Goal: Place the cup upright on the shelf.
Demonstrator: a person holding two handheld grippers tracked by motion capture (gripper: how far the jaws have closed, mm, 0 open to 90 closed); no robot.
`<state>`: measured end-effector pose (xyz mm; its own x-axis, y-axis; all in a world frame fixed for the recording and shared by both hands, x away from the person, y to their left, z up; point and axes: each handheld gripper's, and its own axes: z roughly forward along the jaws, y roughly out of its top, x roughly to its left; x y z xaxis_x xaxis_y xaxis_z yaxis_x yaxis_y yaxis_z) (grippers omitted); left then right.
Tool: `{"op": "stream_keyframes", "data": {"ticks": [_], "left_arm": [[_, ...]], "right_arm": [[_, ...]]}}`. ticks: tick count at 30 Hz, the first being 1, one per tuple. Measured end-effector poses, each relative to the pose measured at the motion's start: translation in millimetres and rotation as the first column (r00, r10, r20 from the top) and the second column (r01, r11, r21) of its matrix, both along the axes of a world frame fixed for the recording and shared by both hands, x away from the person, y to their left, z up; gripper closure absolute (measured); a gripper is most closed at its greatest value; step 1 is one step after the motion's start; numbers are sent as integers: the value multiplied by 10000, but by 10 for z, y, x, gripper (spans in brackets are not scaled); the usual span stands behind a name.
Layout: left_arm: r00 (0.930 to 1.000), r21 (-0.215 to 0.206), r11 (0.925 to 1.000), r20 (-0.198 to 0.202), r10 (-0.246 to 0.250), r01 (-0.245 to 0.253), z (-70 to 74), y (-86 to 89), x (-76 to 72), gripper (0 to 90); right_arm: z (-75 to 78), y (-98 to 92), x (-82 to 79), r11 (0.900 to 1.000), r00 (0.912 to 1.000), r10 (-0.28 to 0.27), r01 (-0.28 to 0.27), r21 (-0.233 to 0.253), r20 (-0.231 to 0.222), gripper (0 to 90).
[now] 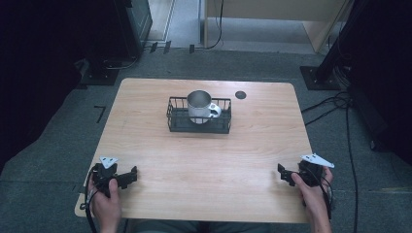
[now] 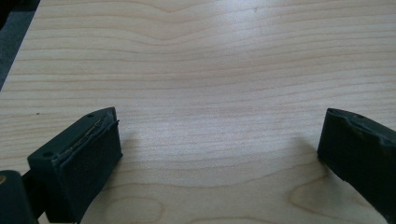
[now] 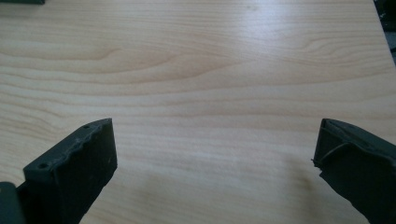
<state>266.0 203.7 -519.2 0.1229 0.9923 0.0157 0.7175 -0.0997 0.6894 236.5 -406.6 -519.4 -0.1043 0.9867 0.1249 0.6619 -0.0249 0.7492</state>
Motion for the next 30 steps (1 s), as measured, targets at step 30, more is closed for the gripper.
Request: {"op": "stream_keyframes", "data": {"ticks": [30], "left_arm": [[10000,2,10000,2,-3,3,0,0,-1,0]], "right_arm": [[-104,-91,-414,9946,9986,-174,122,-1034,-495,0]]}}
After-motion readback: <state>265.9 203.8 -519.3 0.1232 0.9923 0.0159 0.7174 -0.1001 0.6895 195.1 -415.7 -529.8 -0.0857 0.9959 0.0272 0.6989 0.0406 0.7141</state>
